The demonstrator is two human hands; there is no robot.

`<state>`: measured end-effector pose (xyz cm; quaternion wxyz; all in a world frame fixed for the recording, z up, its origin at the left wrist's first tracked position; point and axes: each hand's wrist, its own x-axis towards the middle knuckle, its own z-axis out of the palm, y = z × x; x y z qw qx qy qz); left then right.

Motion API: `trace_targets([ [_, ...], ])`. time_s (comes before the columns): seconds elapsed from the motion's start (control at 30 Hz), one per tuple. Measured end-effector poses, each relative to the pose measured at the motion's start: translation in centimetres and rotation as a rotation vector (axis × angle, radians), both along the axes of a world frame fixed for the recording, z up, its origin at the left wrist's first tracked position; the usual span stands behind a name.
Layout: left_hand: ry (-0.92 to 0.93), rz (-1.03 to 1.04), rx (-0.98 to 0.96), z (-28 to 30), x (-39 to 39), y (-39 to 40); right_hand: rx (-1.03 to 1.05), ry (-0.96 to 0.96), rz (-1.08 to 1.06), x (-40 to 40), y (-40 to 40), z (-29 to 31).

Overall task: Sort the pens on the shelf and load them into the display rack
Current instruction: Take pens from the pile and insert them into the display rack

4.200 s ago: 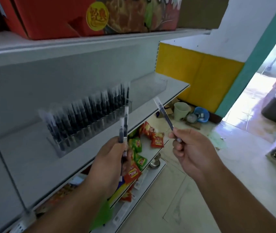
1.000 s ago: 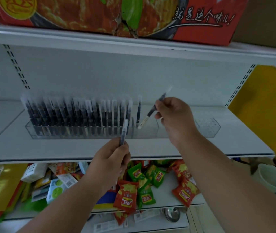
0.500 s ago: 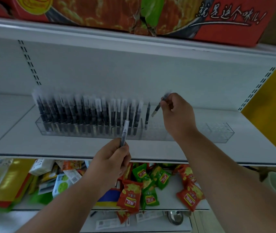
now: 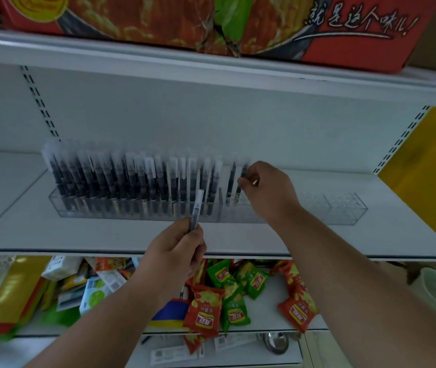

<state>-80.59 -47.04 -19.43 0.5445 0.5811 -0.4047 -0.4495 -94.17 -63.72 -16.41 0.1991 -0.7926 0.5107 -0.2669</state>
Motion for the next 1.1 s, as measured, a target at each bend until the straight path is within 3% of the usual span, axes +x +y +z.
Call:
trace_targets([
  [0.17, -0.047, -0.002, -0.011, -0.2, -0.5, -0.7, -0.019, -0.132, -0.047, -1.1, 2.2, 1.2],
  [0.3, -0.196, -0.106, -0.080, -0.8, -1.6, -2.4, 0.305, -0.294, 0.172, -1.6, 4.5, 2.0],
  [0.47, -0.521, -0.191, -0.127, -0.7, -2.8, -4.3, 0.391, -0.515, 0.137, -3.0, 4.7, 2.0],
  [0.63, -1.034, 0.020, -0.275, -1.3, -1.8, -4.4, 0.157, -0.739, -0.073, -4.6, 3.6, 2.1],
  [0.73, -1.234, 0.032, -0.260, -2.3, -2.0, -4.7, -0.097, -0.673, -0.141, -4.8, 2.7, 2.4],
  [0.87, -1.429, -0.032, -0.156, -2.7, -2.7, -5.4, -0.200, -0.495, -0.078, -3.9, 1.8, 3.0],
  [1.1, -1.465, -0.042, -0.166, -2.4, -2.6, -5.8, -0.243, -0.176, -0.013, -2.1, 0.6, 2.4],
])
